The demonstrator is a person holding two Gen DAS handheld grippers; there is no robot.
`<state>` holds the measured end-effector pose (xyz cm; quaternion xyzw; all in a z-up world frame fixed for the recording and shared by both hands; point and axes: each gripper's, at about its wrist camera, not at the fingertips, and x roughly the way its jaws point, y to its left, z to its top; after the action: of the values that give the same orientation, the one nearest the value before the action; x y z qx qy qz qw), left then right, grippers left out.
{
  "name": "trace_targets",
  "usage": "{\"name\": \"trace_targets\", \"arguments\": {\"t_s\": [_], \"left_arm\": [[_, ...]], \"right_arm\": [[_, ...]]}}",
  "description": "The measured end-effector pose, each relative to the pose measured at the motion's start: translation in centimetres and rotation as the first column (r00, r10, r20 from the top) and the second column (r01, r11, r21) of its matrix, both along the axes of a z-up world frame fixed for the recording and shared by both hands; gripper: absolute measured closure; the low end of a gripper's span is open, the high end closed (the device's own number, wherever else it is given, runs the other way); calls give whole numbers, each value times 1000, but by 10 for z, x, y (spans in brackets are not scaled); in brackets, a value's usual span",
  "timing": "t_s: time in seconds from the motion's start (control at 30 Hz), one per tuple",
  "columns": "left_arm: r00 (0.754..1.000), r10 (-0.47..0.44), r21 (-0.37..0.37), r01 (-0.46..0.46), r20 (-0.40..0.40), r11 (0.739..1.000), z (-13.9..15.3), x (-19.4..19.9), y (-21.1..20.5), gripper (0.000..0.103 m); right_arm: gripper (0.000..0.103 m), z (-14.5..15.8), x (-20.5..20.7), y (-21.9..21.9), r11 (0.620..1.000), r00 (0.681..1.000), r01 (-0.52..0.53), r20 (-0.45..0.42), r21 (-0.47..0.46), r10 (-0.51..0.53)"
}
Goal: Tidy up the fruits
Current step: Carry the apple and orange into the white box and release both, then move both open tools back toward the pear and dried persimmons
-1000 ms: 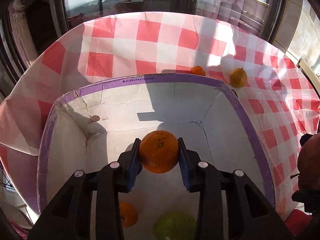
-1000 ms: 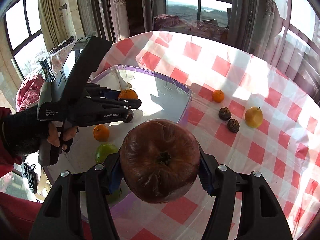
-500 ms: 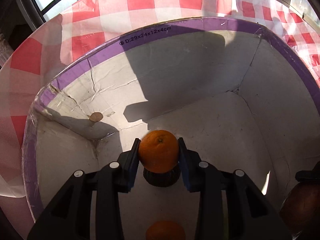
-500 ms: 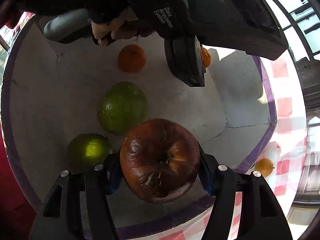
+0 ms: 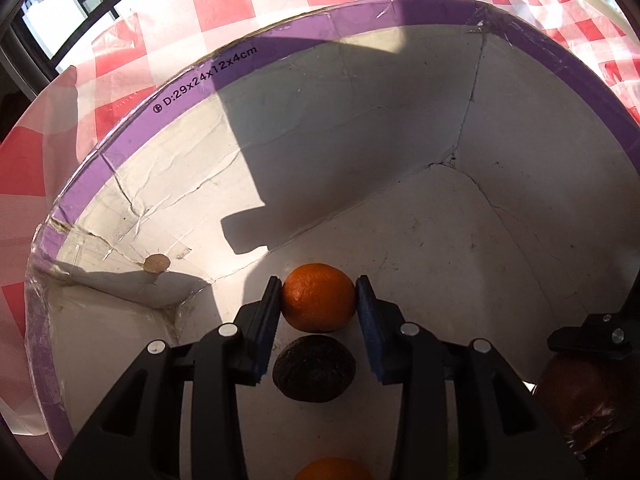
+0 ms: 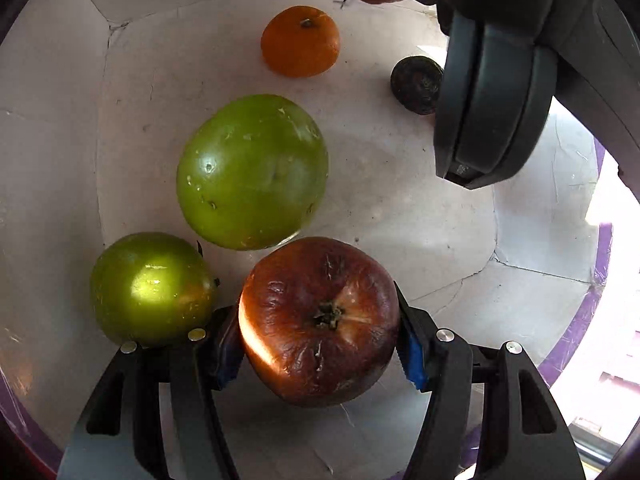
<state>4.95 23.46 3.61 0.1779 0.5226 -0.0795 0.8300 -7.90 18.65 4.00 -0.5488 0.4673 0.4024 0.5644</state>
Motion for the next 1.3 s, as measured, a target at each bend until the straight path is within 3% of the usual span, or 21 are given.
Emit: {"name": "trace_targets", "arguments": {"t_s": [0.13,0.23,0.33,0.43,0.53,0.67,0.77,0.9,1.0,1.1,1.2,1.3], "left_arm": [[1000,18,-6,-18,-15,1000,-3,6,6,63],[1000,25,7,-25,-14,1000,-7,5,9,45],[999,43,17,-43,11,999,-6,-2,12,20],[997,75,8,-75,29,997,-4,-8,17,13],[989,131,2,-132,74,991,6,-13,26,13],[954,225,0,-229,201,973,39,-19,34,11],[905,287,26,-310,314,950,67,-20,34,2],[840,405,-32,-423,361,906,96,-12,32,2],[800,466,-83,-472,378,878,122,-3,22,2],[780,485,-150,-466,395,872,142,1,-6,2],[794,448,-202,-399,412,894,163,12,-45,2],[829,395,-243,-321,395,915,168,28,-92,2]], "right_arm": [[35,4,9,0,999,999,42,13,17,-42],[30,8,13,-3,997,998,63,27,37,-64],[24,13,21,-8,994,995,85,39,75,-88],[24,18,23,-9,989,992,111,50,102,-116],[24,21,28,-12,984,988,144,37,106,-149],[24,33,17,0,985,986,89,129,145,-108],[24,46,5,-6,982,972,14,228,189,-58],[24,76,11,-26,955,955,17,278,295,-103],[24,114,32,-53,879,955,122,186,460,-230],[24,153,54,-92,737,935,230,67,635,-349],[24,166,82,-134,613,880,345,-17,711,-475],[22,150,120,-195,488,780,505,-134,712,-611]]}}
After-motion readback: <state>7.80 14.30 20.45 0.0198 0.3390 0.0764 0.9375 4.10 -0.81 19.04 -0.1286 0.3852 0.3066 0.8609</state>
